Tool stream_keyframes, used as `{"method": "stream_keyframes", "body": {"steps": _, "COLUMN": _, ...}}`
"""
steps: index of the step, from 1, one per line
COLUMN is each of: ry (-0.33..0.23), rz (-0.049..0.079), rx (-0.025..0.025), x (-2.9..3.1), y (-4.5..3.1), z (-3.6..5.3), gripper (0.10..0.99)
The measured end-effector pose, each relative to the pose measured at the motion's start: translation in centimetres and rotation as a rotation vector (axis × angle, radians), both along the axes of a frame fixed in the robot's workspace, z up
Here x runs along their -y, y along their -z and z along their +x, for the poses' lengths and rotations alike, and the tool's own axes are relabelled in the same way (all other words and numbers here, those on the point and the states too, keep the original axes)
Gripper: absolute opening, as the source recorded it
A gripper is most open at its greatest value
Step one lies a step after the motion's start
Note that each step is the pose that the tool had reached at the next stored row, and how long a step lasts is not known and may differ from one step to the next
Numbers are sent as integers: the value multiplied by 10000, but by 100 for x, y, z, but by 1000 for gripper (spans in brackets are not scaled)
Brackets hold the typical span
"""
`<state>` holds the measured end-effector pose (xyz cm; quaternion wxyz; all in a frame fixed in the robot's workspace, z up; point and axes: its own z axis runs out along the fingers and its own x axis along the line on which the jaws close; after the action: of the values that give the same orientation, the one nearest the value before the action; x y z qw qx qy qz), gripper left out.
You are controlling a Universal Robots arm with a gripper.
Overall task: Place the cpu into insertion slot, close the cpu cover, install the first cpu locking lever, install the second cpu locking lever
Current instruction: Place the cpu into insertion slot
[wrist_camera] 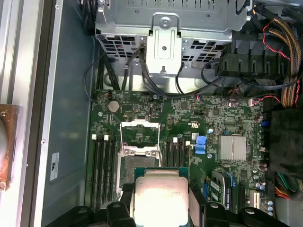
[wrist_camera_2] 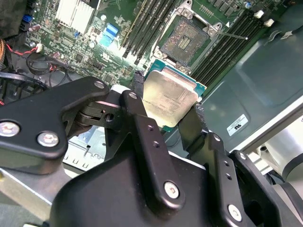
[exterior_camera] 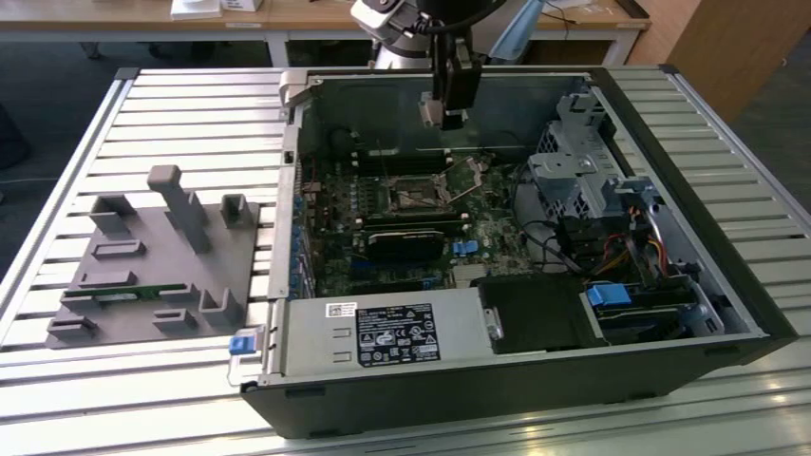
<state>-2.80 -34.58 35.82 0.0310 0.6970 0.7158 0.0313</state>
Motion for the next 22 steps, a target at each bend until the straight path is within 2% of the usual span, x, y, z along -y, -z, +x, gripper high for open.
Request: {"method": "stream_keyframes", "body": {"steps": 22, "ry": 0, "rz": -71, "rx": -3, "x": 0, "y": 67, "z": 0, "gripper": 541}}
